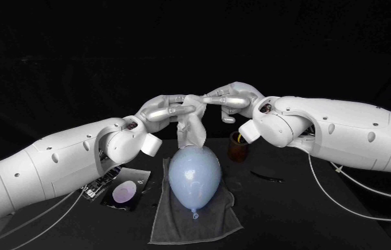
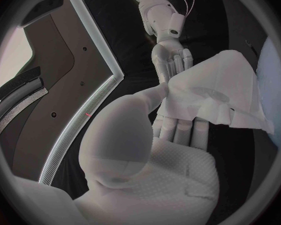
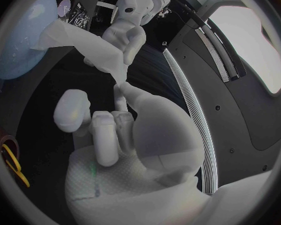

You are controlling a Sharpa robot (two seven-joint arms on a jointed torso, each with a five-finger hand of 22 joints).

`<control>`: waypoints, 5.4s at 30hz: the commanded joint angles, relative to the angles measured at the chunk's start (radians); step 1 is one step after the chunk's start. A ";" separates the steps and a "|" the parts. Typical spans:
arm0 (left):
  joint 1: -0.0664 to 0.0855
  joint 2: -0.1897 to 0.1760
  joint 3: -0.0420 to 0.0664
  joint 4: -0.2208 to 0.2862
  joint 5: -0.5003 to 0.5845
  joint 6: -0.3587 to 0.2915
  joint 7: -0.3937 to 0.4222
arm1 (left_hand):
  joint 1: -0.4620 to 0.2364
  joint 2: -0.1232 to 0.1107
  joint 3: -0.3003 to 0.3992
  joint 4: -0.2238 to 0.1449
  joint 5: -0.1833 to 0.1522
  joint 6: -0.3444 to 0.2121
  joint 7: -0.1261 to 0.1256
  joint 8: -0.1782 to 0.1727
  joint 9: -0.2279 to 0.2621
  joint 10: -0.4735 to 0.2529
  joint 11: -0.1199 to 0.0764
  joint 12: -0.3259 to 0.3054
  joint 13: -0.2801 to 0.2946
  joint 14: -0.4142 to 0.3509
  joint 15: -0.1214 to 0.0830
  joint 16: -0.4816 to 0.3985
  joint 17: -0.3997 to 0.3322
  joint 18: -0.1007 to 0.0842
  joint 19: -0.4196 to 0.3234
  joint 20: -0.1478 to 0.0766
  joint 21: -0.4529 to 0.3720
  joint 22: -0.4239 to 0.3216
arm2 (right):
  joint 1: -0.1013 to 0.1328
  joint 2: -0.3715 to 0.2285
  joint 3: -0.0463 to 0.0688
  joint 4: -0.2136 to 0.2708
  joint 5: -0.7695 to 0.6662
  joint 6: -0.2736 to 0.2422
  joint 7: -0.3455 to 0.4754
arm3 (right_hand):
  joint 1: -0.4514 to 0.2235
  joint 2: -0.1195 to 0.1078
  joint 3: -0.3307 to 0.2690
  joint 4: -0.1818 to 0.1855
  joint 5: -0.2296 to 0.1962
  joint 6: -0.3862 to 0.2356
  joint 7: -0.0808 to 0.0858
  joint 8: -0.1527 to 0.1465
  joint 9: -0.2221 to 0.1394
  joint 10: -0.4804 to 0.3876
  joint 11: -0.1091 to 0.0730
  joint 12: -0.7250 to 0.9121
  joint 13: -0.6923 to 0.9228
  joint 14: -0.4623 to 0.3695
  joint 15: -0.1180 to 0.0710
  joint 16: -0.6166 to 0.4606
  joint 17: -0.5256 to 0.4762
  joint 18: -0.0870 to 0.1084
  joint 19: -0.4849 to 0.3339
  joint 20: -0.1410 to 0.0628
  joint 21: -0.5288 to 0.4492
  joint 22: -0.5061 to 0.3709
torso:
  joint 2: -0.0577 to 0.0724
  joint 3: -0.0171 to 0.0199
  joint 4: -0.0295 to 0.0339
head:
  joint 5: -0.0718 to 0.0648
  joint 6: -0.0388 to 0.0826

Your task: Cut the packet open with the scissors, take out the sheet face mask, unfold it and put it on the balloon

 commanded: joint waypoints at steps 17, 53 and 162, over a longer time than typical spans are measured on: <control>0.002 -0.001 0.001 0.005 -0.052 -0.087 0.014 | -0.107 -0.049 -0.042 0.031 0.003 -0.157 -0.024 -0.055 -0.030 -0.230 0.087 -0.095 -0.050 -0.080 0.055 0.011 0.015 0.010 -0.044 0.037 -0.036 -0.027 | -0.001 -0.013 0.001 0.023 0.010 -0.034 0.043 | -0.005 -0.001 0.023 -0.018 0.005 0.014 -0.007 0.019 0.021 0.097 -0.012 0.006 0.253 0.101 -0.012 0.006 0.250 0.001 0.007 -0.004 0.003 0.089 | 0.000 -0.0008 0.0003 | -0.001 0.000; 0.022 -0.084 0.002 0.007 -0.123 -0.329 0.043 | -0.043 -0.042 -0.180 0.076 0.003 0.072 0.126 0.029 0.044 -0.471 0.150 0.041 -0.092 -0.442 0.151 -0.060 -0.107 -0.053 -0.076 0.057 -0.310 -0.201 | 0.030 -0.034 0.011 -0.018 -0.070 -0.120 0.076 | -0.017 -0.007 0.050 -0.038 0.005 0.010 -0.007 0.027 0.028 0.098 -0.013 0.007 0.254 0.102 -0.013 0.008 0.254 -0.001 0.010 -0.006 0.011 0.094 | -0.001 0.0000 0.0008 | -0.014 0.009; 0.022 0.007 0.003 0.112 0.254 -0.313 -0.096 | -0.597 0.162 -0.499 0.421 0.003 0.103 0.133 0.121 0.048 -0.227 0.115 -0.140 -0.094 -0.003 0.090 -0.346 -0.196 0.020 0.139 0.058 -0.422 -0.232 | 0.031 0.047 0.006 0.073 -0.933 -0.053 -0.141 | -0.117 -0.173 -0.063 -0.039 0.004 -0.169 0.069 -0.111 -0.030 0.071 0.054 -0.046 0.221 0.099 0.043 0.003 0.242 0.001 -0.005 0.036 -0.019 0.091 | 0.000 0.0002 0.0002 | -0.003 0.009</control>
